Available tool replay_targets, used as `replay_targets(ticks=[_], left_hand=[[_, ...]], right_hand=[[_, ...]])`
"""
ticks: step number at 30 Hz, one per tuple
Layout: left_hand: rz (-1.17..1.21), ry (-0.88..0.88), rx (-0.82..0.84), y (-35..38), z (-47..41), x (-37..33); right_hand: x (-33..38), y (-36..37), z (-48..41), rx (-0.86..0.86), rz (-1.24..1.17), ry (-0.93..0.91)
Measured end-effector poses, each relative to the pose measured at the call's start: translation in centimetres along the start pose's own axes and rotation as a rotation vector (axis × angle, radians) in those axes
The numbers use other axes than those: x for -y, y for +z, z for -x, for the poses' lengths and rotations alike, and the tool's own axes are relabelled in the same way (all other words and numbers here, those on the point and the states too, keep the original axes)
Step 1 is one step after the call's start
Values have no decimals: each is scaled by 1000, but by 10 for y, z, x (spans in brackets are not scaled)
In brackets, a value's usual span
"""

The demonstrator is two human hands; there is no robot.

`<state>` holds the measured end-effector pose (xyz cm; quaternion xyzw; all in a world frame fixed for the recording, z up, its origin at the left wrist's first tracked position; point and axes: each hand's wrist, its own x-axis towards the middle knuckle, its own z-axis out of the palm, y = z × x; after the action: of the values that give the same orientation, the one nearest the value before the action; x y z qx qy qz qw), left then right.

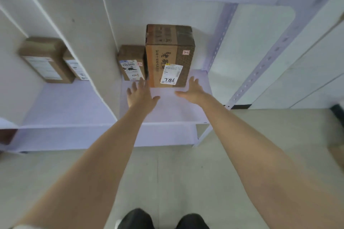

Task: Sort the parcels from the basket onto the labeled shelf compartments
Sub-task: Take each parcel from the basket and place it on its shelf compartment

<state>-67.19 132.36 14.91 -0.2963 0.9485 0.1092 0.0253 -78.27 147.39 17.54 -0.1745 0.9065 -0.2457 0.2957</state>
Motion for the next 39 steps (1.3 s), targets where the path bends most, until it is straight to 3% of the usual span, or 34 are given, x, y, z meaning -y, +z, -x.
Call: replay_targets(ticks=[3,8,13,19,25,35,39], left_hand=[[-214,210,79,-47,48,-8],[-401,278,148,-119,131,-1],[-408,128,137,-145,192,49],[-386,-80,162,-153,231,134],[-333,-209,174,-162,284,238],[-218,-495,-87,-239,335,448],[-148,-642,-35,-255,339,523]], right_hand=[[11,-22,57,118,153,39],[38,-48,145,242,395,50],[66,-37,187,317,497,-5],[134,34,198,415,553,-114],[248,130,223,533,626,-250],[448,273,267,564,799,-573],[526,323,270,585,846,-705]])
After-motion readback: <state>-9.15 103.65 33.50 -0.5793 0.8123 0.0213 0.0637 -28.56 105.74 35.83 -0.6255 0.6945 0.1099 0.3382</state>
